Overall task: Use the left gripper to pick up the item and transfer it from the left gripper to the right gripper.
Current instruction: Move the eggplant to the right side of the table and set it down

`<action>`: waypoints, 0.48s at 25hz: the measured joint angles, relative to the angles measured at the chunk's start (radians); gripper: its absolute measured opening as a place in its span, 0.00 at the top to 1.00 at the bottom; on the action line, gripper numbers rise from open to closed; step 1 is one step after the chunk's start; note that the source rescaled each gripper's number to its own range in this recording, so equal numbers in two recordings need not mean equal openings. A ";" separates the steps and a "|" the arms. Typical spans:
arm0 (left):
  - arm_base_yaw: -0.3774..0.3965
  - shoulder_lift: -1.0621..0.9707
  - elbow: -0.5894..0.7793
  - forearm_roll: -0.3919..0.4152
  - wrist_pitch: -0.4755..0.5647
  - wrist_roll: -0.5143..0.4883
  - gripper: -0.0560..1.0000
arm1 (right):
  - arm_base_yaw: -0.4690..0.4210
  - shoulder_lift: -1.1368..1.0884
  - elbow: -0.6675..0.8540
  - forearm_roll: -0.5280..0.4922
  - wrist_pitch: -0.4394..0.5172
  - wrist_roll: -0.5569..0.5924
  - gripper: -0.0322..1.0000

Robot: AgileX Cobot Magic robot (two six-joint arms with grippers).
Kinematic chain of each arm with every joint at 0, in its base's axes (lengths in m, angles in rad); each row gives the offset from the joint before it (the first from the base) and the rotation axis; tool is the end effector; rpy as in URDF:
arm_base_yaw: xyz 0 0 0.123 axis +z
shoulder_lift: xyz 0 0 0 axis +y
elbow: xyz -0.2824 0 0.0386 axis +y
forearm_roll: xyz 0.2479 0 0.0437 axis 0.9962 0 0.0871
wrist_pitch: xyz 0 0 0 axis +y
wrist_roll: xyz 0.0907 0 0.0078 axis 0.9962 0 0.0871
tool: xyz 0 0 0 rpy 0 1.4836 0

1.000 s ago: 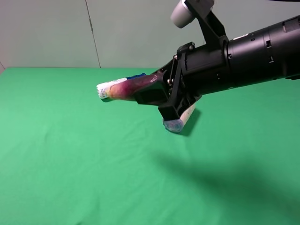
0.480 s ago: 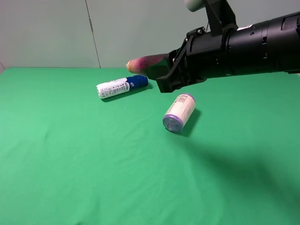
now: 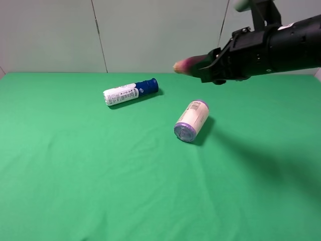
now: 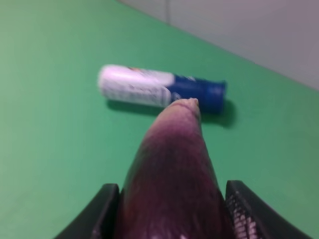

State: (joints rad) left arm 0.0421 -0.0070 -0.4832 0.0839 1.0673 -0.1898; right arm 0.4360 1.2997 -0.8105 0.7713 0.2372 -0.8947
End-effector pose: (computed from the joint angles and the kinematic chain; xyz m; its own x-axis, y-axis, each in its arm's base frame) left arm -0.0047 0.0065 0.2722 -0.4477 -0.1673 -0.8784 -0.1753 0.9797 -0.0972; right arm 0.2441 0.1303 0.2787 -0.4130 -0.3417 -0.8442 -0.6037 0.7968 -0.0272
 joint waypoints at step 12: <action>0.003 0.000 0.000 0.000 0.001 0.000 0.00 | -0.172 -0.059 0.026 -0.279 0.081 0.244 0.97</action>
State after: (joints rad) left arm 0.0453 -0.0070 -0.4832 0.0839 1.0682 -0.1898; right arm 0.2636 1.2405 -0.7847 0.4928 0.3179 -0.6507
